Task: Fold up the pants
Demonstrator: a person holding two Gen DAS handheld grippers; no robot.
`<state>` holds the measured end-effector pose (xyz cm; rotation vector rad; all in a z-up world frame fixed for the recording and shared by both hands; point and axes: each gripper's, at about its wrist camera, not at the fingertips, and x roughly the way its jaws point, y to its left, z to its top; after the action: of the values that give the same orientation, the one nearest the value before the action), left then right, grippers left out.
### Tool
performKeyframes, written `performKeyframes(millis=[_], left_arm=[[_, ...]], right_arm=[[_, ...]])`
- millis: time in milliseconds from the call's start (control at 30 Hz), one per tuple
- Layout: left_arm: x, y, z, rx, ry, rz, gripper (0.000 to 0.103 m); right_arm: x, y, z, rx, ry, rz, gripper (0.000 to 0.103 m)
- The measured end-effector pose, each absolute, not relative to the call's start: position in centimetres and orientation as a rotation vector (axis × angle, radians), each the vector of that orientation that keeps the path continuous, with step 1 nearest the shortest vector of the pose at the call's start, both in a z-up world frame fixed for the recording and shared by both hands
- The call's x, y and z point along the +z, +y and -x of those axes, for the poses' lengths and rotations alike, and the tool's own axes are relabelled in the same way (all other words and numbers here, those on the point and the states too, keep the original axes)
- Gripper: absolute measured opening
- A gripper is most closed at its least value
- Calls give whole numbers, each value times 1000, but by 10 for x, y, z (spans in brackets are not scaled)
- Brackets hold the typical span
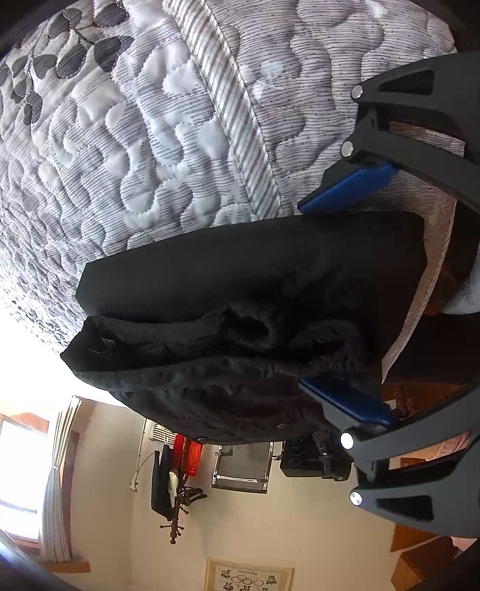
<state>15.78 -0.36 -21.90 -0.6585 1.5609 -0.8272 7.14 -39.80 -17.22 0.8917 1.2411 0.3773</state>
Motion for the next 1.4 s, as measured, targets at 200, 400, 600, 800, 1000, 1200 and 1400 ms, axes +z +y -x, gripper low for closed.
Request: performKeyframes(millis=[200,400,600,800,1000,1200,1400], left_arm=[[-223,-17,-160,-816,1577,649,99],[-225,-24,-160,-799,1567,666,99],[-212,-16,-154,-715,1557,689,77],[-199,-8,-150,-707,1504,752,40],[-182,-8,-144,-705,1427,737,32],[-161,-16,-145,-724,1367,720,31],[-133,-22,-161,-741,1287,694,31]], right_arm=[[-171,-383,-79,412,1248,-864,90],[-166,-371,-74,402,1216,-835,70],[-153,-368,-65,412,1163,-792,47],[-122,-350,-68,412,1116,-684,38],[-103,-342,-68,396,1086,-646,35],[-79,-337,-71,381,1043,-580,35],[-58,-339,-88,384,988,-547,34]])
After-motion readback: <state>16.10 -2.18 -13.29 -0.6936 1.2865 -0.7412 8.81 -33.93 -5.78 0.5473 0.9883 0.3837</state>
